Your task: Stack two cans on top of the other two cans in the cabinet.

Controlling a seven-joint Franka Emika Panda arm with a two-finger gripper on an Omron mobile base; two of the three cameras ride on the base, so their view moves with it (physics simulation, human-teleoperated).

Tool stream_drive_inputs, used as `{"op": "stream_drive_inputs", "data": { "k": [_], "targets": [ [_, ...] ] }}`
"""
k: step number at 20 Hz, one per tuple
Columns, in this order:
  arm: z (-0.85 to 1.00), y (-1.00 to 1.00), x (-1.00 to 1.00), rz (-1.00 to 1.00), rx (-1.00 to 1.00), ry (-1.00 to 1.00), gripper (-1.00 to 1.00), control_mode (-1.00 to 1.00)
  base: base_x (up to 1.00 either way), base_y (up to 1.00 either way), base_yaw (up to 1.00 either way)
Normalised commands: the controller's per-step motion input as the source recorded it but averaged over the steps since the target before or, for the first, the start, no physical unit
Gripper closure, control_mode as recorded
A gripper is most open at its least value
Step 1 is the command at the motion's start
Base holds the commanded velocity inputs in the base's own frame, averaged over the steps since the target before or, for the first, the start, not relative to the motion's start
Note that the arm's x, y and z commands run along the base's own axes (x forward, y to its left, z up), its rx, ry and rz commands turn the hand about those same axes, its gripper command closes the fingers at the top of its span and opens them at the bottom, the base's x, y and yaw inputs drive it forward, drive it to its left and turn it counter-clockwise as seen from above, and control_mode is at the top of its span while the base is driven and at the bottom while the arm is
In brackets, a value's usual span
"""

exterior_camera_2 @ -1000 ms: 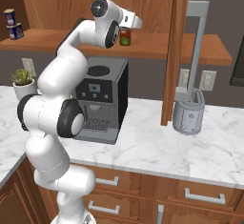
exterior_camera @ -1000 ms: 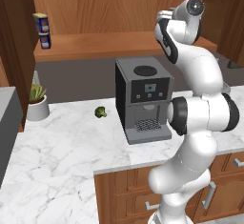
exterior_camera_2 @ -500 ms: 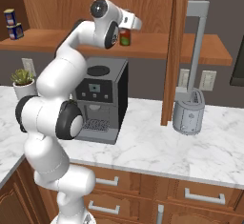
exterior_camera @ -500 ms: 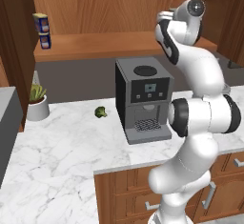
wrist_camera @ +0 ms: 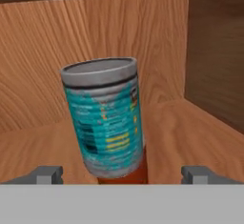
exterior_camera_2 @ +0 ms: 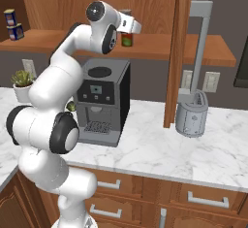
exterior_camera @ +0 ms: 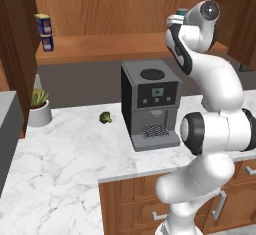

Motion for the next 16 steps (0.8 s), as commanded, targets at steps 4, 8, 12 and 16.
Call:
{"op": "stream_drive_inputs", "data": {
  "k": [4,8,12,16],
  "targets": [
    [-0.08,0.17,-0.63,0.0,0.0,0.0,-1.0,-1.0,0.0,0.0,0.0],
    [-0.1,0.22,-0.84,0.0,-0.01,0.0,-1.0,-1.0,0.0,0.0,0.0],
    [-0.14,0.21,-0.93,0.0,-0.03,0.0,-1.0,-1.0,0.0,0.0,0.0],
    [-0.23,0.24,-0.91,0.0,-0.06,0.03,-1.0,-1.0,0.0,0.0,0.0]
  ]
}}
